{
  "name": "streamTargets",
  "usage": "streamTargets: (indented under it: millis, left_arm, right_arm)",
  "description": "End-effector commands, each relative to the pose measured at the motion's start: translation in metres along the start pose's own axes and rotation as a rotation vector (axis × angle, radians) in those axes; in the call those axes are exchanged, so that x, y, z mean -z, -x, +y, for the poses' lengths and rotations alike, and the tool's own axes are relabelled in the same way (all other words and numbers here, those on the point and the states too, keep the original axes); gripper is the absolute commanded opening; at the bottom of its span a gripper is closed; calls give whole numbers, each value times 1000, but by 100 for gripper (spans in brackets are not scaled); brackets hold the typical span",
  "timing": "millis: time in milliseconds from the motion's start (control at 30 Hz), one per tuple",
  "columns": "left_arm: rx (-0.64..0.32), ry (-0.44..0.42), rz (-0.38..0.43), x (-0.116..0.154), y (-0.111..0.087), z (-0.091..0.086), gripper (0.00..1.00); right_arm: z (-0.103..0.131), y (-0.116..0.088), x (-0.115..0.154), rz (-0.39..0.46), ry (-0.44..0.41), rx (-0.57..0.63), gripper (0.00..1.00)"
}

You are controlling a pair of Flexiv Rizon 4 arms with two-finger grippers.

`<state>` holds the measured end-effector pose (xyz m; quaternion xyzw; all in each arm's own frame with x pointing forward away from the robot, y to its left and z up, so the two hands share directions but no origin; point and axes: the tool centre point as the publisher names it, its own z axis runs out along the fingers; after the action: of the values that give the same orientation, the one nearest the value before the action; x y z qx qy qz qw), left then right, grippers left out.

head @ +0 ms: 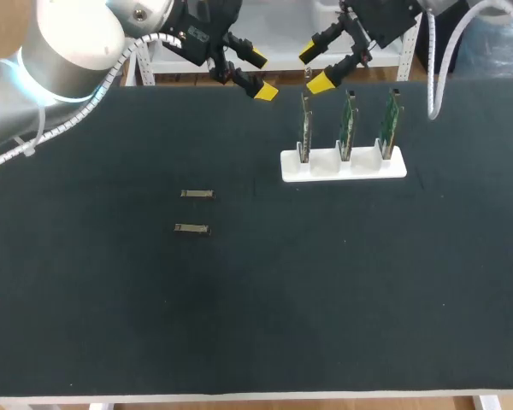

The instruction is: Pick up the optical module with the left hand, and insert it into the network port with the right hand.

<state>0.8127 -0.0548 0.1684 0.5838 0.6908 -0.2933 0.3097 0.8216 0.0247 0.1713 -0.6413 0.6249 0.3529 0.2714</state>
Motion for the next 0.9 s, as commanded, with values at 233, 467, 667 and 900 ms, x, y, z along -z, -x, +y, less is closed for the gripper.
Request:
streamTargets:
  millis: [233,467,667,900]
  left_arm:
    - [0,2,2,0,0,-1,100]
    - [0,2,2,0,0,-1,100]
    - [0,2,2,0,0,-1,100]
    - [0,2,2,0,0,-1,100]
  right_arm:
    - [-2,-2,14,-24,24,12,100]
    - [3,2,27,-40,95,43,100]
    - [3,2,35,-46,92,49,100]
    - [0,6,38,-50,78,62,91]
